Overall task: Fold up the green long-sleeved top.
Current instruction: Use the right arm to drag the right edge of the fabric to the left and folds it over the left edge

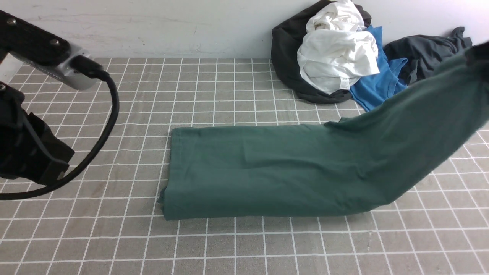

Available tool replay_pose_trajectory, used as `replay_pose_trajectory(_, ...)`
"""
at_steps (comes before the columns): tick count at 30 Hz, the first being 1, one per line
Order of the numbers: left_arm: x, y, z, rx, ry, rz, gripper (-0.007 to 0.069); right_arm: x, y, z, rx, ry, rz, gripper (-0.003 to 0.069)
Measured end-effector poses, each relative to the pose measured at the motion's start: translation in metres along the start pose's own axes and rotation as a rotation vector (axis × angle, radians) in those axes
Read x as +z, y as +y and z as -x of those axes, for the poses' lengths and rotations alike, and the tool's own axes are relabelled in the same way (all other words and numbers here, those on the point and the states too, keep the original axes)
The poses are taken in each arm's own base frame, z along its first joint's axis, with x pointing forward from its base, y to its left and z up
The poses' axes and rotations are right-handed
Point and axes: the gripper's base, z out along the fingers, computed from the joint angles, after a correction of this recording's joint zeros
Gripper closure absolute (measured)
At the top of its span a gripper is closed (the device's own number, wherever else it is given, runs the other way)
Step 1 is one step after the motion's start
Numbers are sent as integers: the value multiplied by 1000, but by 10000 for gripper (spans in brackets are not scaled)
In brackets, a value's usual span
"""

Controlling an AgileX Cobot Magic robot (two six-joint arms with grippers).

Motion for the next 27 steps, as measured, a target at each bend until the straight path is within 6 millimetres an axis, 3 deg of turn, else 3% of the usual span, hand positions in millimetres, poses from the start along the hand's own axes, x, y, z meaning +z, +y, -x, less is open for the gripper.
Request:
replay_pose_trajectory(3, -1, -1, -1, 1, 4, -2, 632, -8, 52, 18, -106, -56, 125, 642)
replay_pose_trajectory(4, -1, -1, -1, 1, 4, -2, 632, -7, 59, 19, -121, -55, 138, 642)
replay_pose_trajectory(5, -1, -1, -1, 1, 6, -3, 631, -3, 89, 26, -179, -62, 191, 642)
replay_pose_trajectory(6, -1, -1, -1, 1, 6, -3, 631, -4, 93, 28, -185, -67, 196, 642)
replay_pose_trajectory(7, -3, -2, -3, 2, 14, -6, 631, 9, 127, 32, -229, -50, 251, 642)
replay_pose_trajectory(8, -3, -2, -3, 2, 15, -7, 631, 9, 130, 33, -231, -53, 257, 642)
replay_pose_trajectory(10, -6, -5, -4, 14, 4, -10, 631, 33, 177, 35, -270, -13, 324, 642)
replay_pose_trajectory(11, -6, -5, -4, 14, 4, -10, 631, 36, 180, 34, -273, -3, 329, 642)
replay_pose_trajectory(12, -9, -8, -5, 28, -6, -15, 631, 52, 207, 33, -290, 22, 370, 642)
replay_pose_trajectory(17, -15, -18, -7, 67, -16, -39, 631, 99, 274, 27, -305, 75, 493, 642)
replay_pose_trajectory(20, -16, -21, -9, 77, 2, -52, 631, 122, 300, 23, -289, 101, 552, 636)
replay_pose_trajectory(24, -15, -21, -10, 80, 11, -57, 631, 139, 315, 21, -263, 120, 596, 610)
replay_pose_trajectory(27, -15, -22, -10, 81, 15, -58, 631, 148, 324, 21, -231, 129, 643, 517)
